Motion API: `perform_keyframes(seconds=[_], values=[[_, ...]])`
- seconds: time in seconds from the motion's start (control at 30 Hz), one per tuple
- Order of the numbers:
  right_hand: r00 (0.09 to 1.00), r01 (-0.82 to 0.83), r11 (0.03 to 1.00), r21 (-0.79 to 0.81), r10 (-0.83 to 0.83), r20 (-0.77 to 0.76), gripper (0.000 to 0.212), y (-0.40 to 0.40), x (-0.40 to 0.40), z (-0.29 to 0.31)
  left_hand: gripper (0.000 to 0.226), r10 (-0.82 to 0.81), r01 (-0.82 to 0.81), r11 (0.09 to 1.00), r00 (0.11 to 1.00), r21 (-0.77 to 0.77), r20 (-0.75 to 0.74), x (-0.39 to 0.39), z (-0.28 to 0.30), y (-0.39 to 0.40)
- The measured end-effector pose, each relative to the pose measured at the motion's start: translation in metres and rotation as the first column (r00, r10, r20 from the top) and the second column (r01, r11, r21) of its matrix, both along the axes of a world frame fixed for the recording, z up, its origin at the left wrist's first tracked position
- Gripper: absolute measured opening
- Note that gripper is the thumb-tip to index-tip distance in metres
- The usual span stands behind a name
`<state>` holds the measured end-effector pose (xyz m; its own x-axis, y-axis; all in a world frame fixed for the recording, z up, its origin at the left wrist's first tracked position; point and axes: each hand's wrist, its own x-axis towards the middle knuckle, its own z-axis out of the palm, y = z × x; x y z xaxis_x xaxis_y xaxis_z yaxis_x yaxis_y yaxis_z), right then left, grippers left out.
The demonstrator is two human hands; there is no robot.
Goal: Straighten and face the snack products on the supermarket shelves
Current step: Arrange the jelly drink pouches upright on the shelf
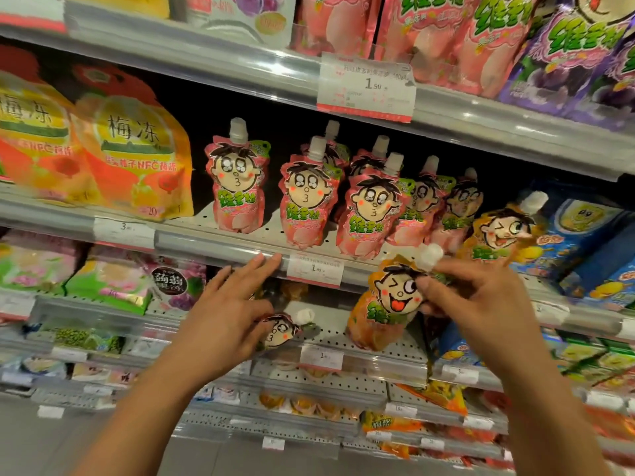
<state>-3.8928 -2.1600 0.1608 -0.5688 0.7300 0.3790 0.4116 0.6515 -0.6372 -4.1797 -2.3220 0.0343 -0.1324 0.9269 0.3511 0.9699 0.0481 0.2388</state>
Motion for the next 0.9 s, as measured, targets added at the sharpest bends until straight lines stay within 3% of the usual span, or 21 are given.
perform_keyframes(seconds=[0.07,0.2,0.4,0.57,0.8,0.9], values=[[0.998,-0.013,0.999,-0.047,0.016,0.058,0.022,-0.012,-0.01,-0.031,0.006,0.002,-0.002,1.0,1.0,0.002,-0.005,0.0,0.0,0.0],[0.983,0.038,0.998,0.048,-0.046,0.18,0.014,-0.019,-0.032,-0.099,0.006,-0.011,0.011,1.0,1.0,-0.002,0.003,-0.002,0.002,-0.004],[0.975,0.172,0.984,0.039,-0.175,0.135,0.011,-0.016,-0.076,-0.154,0.01,0.004,-0.006,0.999,0.999,0.051,0.043,0.004,0.0,-0.001],[0.937,0.274,0.904,0.328,-0.328,0.121,0.02,0.007,-0.121,-0.165,0.013,0.026,-0.031,0.996,0.998,0.078,0.059,0.004,-0.002,0.002],[0.889,0.217,0.958,0.188,-0.273,0.366,0.032,0.028,-0.136,-0.173,0.015,0.011,-0.015,0.997,0.999,0.082,0.052,0.003,-0.003,0.003],[0.763,0.224,0.954,0.199,-0.299,0.573,0.013,0.036,-0.144,-0.157,0.017,0.017,-0.022,0.997,0.998,0.07,0.066,0.003,-0.003,0.002]])
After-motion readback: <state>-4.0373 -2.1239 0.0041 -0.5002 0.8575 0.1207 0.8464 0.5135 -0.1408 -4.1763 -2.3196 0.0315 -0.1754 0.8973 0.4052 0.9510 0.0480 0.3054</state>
